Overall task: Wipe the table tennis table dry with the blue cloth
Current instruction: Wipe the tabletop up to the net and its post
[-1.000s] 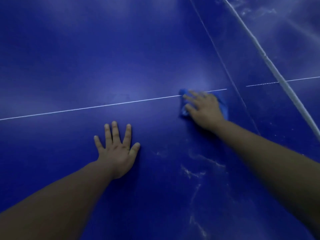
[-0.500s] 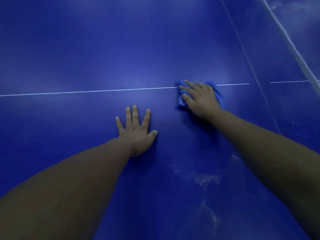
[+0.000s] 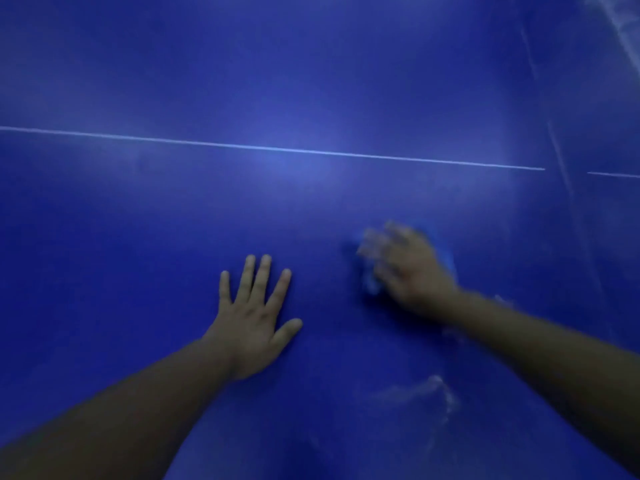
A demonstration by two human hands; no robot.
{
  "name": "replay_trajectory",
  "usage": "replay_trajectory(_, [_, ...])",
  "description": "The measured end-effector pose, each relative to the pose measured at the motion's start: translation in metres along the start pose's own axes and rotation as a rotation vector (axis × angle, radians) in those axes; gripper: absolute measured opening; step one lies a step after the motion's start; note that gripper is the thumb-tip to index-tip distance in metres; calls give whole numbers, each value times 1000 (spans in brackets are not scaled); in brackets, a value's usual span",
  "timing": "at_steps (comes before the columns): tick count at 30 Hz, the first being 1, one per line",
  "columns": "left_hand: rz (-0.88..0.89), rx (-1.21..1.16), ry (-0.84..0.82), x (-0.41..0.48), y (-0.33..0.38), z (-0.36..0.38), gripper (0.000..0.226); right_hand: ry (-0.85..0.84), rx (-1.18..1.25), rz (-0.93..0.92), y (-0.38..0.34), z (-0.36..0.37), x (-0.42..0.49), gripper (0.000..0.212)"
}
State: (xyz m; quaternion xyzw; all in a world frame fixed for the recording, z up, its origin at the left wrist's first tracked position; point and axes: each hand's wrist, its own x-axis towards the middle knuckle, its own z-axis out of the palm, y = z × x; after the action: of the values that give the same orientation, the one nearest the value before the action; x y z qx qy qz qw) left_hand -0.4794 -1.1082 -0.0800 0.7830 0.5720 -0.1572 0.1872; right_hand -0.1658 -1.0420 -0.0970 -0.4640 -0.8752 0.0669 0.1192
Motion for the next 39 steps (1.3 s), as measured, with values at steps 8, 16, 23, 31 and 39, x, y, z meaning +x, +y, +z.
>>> replay_trajectory(8, [42,-27,-87,2,-6,-2,86,-34,-85,126,-13,9,92,55])
replay_trajectory(16, [-51,-105,135,-78,-15,30,85,-339,165,-420,-152,4,-88,45])
replay_trajectory(23, [-98,-51,19,-117,-19,65,83,-91,36,195,-117,16,-9,49])
replay_trajectory(31, [-52,-201,-118,-123,-28,45,85,-268,113,-267,-237,25,-126,45])
replay_trajectory(39, [88,-95,79,-198,-34,75,77,-104,129,172,-229,17,-114,51])
